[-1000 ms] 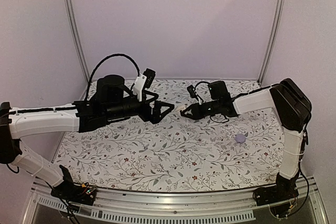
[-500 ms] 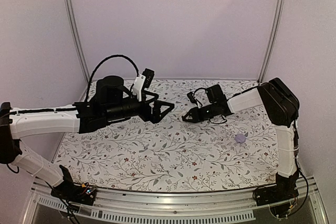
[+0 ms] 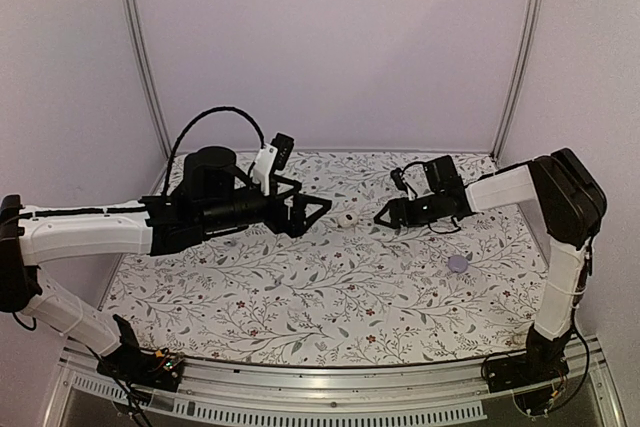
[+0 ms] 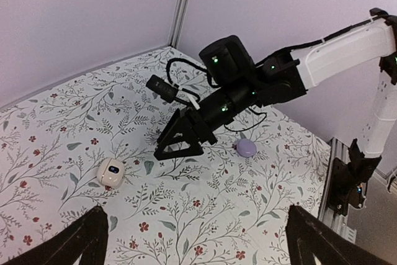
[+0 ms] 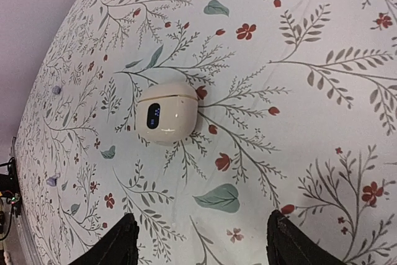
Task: Insert the wireless bluetooth earbuds into the charging case
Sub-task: Place the charging case with the earbuds at the center of the board, then pick up the charging case from the center of the board.
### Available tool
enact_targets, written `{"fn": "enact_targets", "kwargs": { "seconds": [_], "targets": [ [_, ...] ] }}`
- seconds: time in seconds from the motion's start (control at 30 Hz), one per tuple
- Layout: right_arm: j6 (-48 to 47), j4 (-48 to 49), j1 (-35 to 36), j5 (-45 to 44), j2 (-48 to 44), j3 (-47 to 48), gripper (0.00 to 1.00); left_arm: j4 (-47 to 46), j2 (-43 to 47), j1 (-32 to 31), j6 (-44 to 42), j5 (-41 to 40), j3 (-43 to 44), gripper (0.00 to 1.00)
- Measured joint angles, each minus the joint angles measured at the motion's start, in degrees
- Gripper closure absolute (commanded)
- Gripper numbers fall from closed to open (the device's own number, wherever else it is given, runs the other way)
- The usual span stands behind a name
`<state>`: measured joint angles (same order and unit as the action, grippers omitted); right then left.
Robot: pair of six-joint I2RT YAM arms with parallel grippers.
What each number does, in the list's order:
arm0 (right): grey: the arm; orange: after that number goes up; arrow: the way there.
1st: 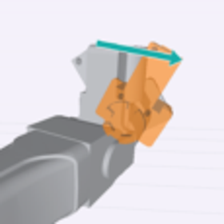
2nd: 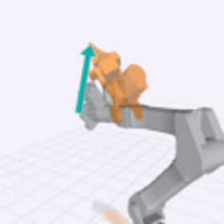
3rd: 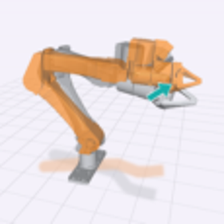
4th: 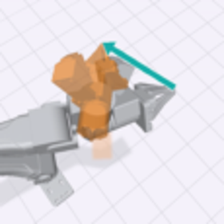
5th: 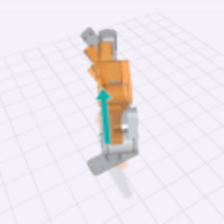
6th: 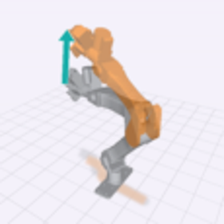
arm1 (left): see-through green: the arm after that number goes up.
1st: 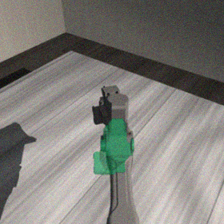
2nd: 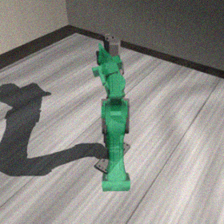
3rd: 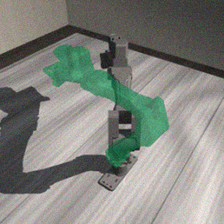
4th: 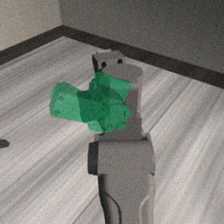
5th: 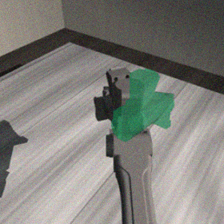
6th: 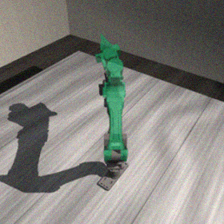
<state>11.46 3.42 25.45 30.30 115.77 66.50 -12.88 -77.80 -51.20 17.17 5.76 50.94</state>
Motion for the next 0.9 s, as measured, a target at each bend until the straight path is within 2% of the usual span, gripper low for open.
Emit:
{"fn": "enact_targets", "kwargs": {
  "seconds": [0.13, 0.4, 0.67, 0.77, 0.9],
  "targets": [
    [1.75, -1.01, -1.07, -4.37, -11.52, -8.79, 0.22, -0.07, 0.00, 0.02, -0.11, 0.22, 0.00, 0.00],
    [8.70, -5.53, -1.09, -15.80, -31.54, -21.18, 0.09, -0.94, -1.01, 0.02, -1.01, 1.95, 0.00, 0.00],
    [15.58, -15.45, -2.19, -27.71, -44.94, -30.03, 0.13, -1.11, -1.95, 0.04, -1.55, 2.91, 0.00, 0.00],
    [17.51, -18.23, -2.27, -30.95, -46.64, -30.71, 0.14, -1.20, -2.10, 0.04, -1.53, 3.15, 0.00, 0.01],
    [20.13, -21.14, -2.27, -35.04, -46.69, -30.93, 0.21, -1.25, -2.10, 0.04, -1.53, 3.30, 0.02, 0.01]
  ]
}}
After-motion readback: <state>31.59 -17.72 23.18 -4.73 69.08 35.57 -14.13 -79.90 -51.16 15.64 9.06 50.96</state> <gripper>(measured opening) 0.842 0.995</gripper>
